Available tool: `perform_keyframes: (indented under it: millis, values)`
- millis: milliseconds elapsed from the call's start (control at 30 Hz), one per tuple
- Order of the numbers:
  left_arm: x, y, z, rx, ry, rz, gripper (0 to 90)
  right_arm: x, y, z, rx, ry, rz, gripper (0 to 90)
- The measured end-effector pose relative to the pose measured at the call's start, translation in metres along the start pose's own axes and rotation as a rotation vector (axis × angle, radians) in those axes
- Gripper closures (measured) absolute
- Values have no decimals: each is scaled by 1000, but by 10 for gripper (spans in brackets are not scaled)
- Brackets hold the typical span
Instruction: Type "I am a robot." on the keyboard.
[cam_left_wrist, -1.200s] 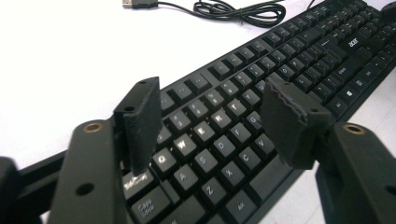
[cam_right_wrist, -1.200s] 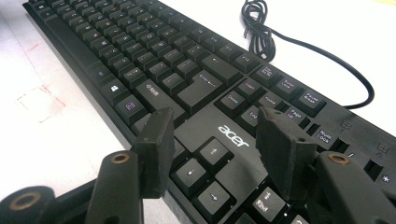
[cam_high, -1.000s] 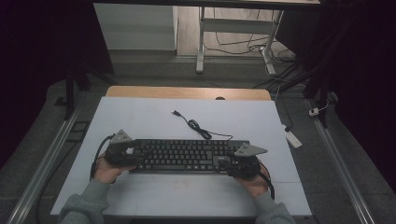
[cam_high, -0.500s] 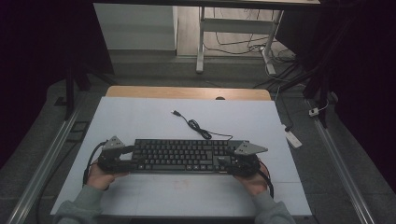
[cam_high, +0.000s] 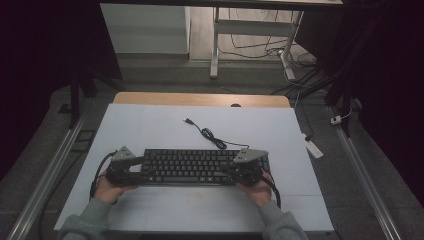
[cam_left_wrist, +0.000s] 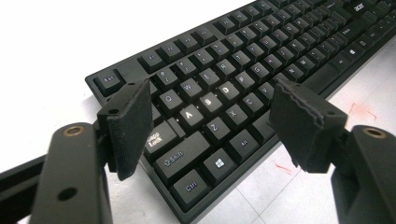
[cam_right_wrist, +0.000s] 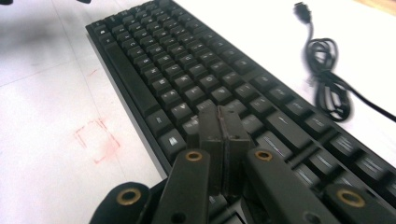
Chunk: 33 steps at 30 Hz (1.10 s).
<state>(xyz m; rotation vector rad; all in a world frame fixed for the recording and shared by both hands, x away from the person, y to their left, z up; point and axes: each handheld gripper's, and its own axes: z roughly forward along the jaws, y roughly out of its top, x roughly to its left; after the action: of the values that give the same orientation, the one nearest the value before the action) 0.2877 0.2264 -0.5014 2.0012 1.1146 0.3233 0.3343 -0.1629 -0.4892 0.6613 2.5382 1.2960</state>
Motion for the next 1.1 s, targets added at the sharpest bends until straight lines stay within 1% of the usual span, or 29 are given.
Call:
perform_keyframes:
  millis: [33, 233, 300, 433, 600, 867, 933, 1033, 1100]
  values:
    - [0, 0, 0, 1, 0, 1, 303, 1, 2, 5, 13, 7, 0, 895]
    - [0, 0, 1, 5, -1, 5, 300, 8, 12, 26, 42, 36, -11, 896]
    - [-1, 0, 1, 6, -2, 7, 299, 11, 12, 34, 48, 45, -17, 895]
    - [0, 0, 1, 6, -2, 4, 295, 15, 14, 47, 80, 54, -29, 895]
    - [0, 0, 1, 6, -2, 3, 290, 14, 16, 54, 76, 55, -23, 894]
    - [0, 0, 0, 5, -3, 2, 288, 13, 15, 62, 87, 56, -17, 894]
    - [0, 0, 0, 4, -4, 3, 288, 13, 14, 64, 96, 52, -17, 894]
    - [0, 0, 0, 4, -2, 5, 288, 14, 13, 67, 99, 59, -13, 895]
    - [0, 0, 0, 5, -2, 4, 288, 14, 14, 68, 119, 53, -18, 896]
